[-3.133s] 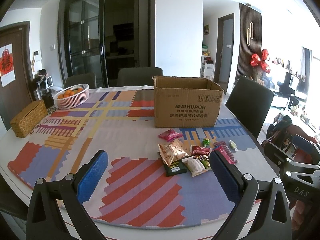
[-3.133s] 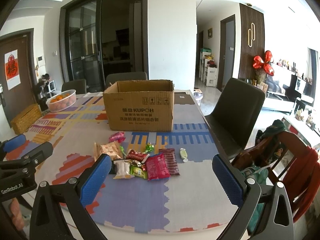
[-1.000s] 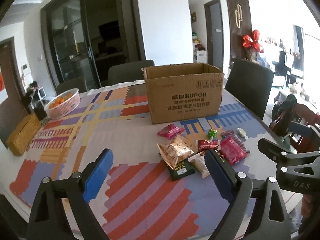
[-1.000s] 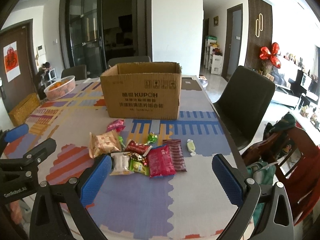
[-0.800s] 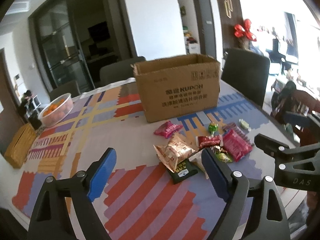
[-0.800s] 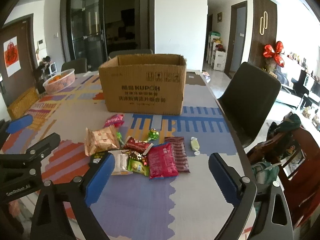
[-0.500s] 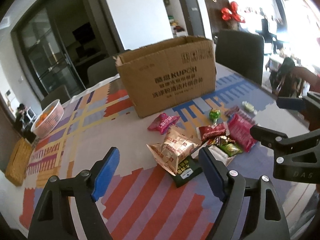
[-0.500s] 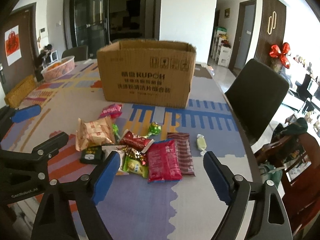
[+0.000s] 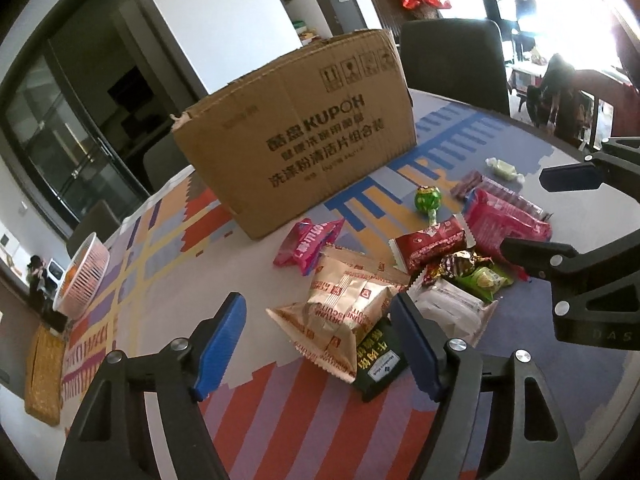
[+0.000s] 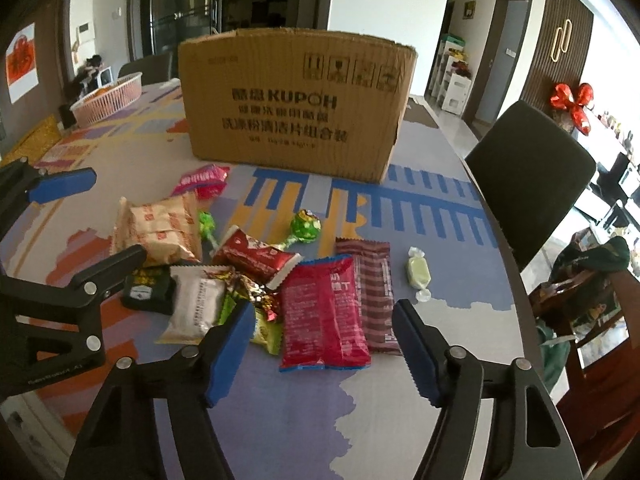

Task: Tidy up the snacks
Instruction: 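Grasp the tan biscuit bag with the left tool while the right tool grasps the red wafer pack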

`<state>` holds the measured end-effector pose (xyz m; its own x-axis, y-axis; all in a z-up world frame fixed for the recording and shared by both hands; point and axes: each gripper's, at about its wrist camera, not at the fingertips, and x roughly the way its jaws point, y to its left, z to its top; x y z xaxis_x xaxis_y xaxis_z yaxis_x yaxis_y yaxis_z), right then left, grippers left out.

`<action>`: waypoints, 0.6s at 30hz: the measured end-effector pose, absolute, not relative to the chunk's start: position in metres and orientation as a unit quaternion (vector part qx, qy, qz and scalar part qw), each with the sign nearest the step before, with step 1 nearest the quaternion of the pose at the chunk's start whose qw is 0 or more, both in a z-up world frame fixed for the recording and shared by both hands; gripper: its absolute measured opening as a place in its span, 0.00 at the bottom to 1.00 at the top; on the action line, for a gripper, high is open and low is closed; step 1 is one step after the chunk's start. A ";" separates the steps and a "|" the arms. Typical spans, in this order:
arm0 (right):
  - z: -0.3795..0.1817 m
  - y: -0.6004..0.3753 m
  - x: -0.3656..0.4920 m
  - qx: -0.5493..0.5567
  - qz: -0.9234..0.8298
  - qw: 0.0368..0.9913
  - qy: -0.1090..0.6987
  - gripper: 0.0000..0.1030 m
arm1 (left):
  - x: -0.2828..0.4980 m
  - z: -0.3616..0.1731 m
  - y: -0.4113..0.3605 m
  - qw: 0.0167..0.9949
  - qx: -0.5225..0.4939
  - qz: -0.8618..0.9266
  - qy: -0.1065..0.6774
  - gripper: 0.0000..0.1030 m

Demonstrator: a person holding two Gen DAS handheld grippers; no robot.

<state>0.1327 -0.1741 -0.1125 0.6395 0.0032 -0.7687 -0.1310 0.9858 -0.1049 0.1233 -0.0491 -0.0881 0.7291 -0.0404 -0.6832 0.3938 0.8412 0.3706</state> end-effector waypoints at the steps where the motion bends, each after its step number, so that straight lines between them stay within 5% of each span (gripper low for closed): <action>1: -0.115 -0.174 0.135 -0.077 0.036 0.900 0.427 0.67 | 0.126 -0.090 -0.050 0.893 0.256 -0.123 0.349 0.72; 18: -0.134 -0.174 0.153 -0.082 0.037 0.889 0.449 0.56 | 0.143 -0.109 -0.055 0.877 0.266 -0.139 0.376 0.63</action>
